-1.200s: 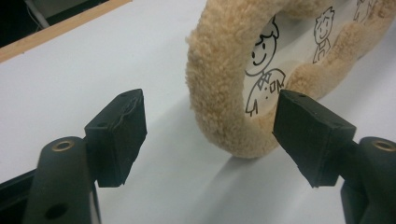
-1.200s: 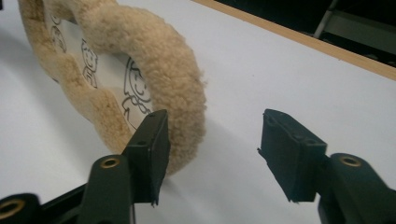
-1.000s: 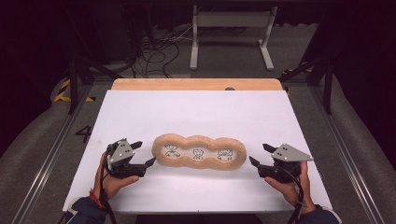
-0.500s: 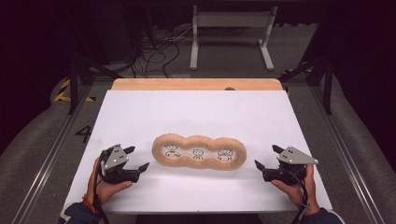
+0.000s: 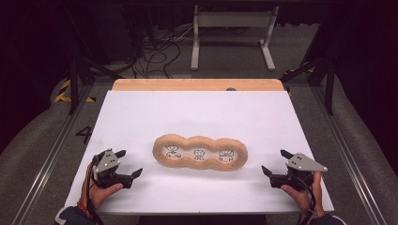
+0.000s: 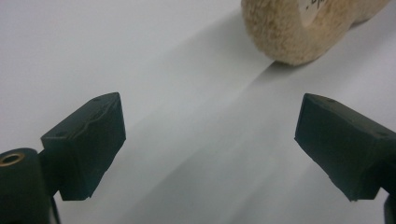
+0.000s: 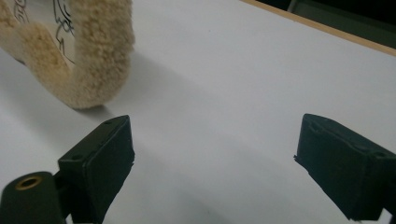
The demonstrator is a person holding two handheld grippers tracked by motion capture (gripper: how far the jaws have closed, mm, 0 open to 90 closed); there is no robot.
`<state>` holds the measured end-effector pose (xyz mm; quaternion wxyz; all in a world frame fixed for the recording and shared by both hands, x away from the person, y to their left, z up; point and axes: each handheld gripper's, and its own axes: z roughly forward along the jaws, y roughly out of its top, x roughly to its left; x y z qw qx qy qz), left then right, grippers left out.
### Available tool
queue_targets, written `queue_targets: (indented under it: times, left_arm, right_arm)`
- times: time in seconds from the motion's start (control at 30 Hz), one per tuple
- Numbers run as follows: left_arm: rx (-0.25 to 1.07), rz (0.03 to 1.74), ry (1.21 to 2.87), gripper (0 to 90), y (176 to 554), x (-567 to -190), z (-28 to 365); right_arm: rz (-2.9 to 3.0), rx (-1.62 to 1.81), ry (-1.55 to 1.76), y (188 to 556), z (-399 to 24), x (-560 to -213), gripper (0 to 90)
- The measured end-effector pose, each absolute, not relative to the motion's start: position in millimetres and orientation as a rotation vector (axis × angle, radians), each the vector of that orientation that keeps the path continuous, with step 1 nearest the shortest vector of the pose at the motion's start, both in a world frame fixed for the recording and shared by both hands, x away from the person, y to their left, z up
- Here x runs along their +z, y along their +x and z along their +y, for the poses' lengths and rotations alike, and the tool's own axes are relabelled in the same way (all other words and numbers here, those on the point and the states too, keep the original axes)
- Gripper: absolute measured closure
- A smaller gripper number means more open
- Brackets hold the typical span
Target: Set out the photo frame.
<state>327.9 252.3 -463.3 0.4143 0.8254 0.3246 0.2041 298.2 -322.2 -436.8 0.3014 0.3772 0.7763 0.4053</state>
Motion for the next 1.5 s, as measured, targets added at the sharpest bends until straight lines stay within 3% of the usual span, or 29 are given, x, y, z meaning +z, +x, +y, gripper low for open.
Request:
queue_targets:
  times: [0.4, 1.5]
  left_arm:
    - [0.515, 0.849, 1.984, 7.1, 318, -462, 272]
    - [0.533, 0.803, 2.046, 6.9, 320, -463, 263]
  right_arm:
    - [2.035, 1.106, 1.076, 292, -337, -445, 10.1]
    - [2.022, 1.079, 1.085, 291, -337, -447, 9.1]
